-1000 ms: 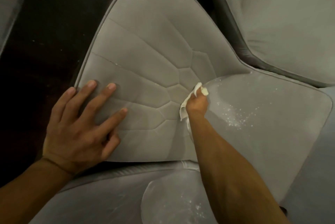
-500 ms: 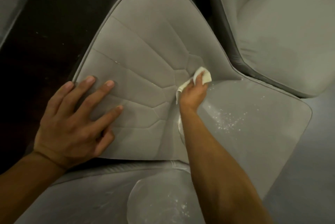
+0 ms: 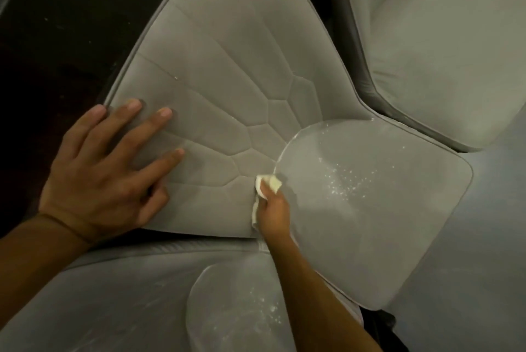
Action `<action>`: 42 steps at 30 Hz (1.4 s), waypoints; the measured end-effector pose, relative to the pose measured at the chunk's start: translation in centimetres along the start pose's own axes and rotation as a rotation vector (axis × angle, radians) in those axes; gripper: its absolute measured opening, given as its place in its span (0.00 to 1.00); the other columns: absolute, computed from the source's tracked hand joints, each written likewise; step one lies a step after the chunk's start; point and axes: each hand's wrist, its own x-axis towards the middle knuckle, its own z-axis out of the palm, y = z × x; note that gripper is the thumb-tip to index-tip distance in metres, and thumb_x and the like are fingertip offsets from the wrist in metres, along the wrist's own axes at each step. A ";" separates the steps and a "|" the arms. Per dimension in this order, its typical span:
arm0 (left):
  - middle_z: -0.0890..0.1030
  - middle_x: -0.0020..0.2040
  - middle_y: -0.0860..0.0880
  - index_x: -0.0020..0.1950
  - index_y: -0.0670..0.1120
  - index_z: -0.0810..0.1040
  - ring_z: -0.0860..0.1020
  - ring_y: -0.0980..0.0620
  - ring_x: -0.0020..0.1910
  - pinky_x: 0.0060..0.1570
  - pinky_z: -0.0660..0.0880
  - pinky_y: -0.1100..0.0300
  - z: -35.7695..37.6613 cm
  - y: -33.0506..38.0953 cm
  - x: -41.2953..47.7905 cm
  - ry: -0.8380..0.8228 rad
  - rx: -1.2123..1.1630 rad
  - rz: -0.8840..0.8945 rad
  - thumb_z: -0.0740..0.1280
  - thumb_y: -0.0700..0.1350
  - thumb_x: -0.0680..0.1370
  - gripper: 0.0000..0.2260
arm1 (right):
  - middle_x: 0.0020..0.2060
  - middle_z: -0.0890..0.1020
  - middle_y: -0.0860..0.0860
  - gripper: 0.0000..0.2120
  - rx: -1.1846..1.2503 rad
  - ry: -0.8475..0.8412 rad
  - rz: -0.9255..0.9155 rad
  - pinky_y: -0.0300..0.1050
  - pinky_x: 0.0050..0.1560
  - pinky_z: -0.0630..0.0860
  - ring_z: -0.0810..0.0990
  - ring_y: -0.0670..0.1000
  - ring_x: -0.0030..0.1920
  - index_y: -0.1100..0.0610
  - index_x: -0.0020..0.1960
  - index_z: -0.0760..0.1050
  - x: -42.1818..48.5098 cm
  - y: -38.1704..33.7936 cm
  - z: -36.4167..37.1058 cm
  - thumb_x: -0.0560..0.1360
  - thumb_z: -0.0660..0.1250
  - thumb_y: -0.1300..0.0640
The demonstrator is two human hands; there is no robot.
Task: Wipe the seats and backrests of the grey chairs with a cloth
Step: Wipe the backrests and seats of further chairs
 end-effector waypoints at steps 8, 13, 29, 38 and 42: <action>0.71 0.75 0.38 0.61 0.45 0.84 0.68 0.31 0.72 0.72 0.61 0.36 -0.2 -0.1 0.2 0.040 -0.004 0.020 0.64 0.51 0.75 0.18 | 0.67 0.76 0.55 0.16 0.035 -0.202 0.087 0.27 0.63 0.59 0.73 0.55 0.69 0.55 0.68 0.77 -2.6 4.5 -1.9 0.82 0.62 0.54; 0.72 0.74 0.38 0.59 0.46 0.85 0.69 0.32 0.72 0.73 0.60 0.39 -0.4 0.0 0.2 0.048 0.020 0.023 0.66 0.51 0.74 0.18 | 0.69 0.72 0.49 0.19 -0.002 -0.155 -0.275 0.28 0.71 0.55 0.66 0.43 0.69 0.51 0.72 0.73 -4.6 2.1 -1.7 0.81 0.60 0.58; 0.72 0.74 0.39 0.57 0.48 0.86 0.70 0.32 0.72 0.74 0.62 0.38 -0.5 0.1 0.1 0.063 0.047 0.034 0.66 0.52 0.73 0.17 | 0.64 0.80 0.52 0.17 0.087 -0.052 -0.175 0.33 0.64 0.66 0.77 0.50 0.65 0.54 0.70 0.75 -5.9 1.1 -1.8 0.82 0.64 0.53; 0.73 0.74 0.40 0.58 0.48 0.84 0.68 0.33 0.74 0.74 0.61 0.36 -0.8 0.1 -0.1 0.009 0.045 0.011 0.63 0.50 0.77 0.15 | 0.66 0.78 0.58 0.18 -0.099 -0.107 0.009 0.42 0.65 0.68 0.76 0.59 0.65 0.53 0.71 0.74 -9.9 1.9 -1.4 0.83 0.60 0.52; 0.66 0.78 0.40 0.64 0.49 0.80 0.61 0.35 0.78 0.76 0.56 0.36 -1.9 0.4 -0.4 -0.110 0.015 -0.023 0.60 0.52 0.80 0.17 | 0.72 0.71 0.56 0.20 0.193 -0.007 0.007 0.45 0.73 0.63 0.70 0.56 0.71 0.56 0.75 0.69 -14.8 -2.9 0.3 0.84 0.59 0.53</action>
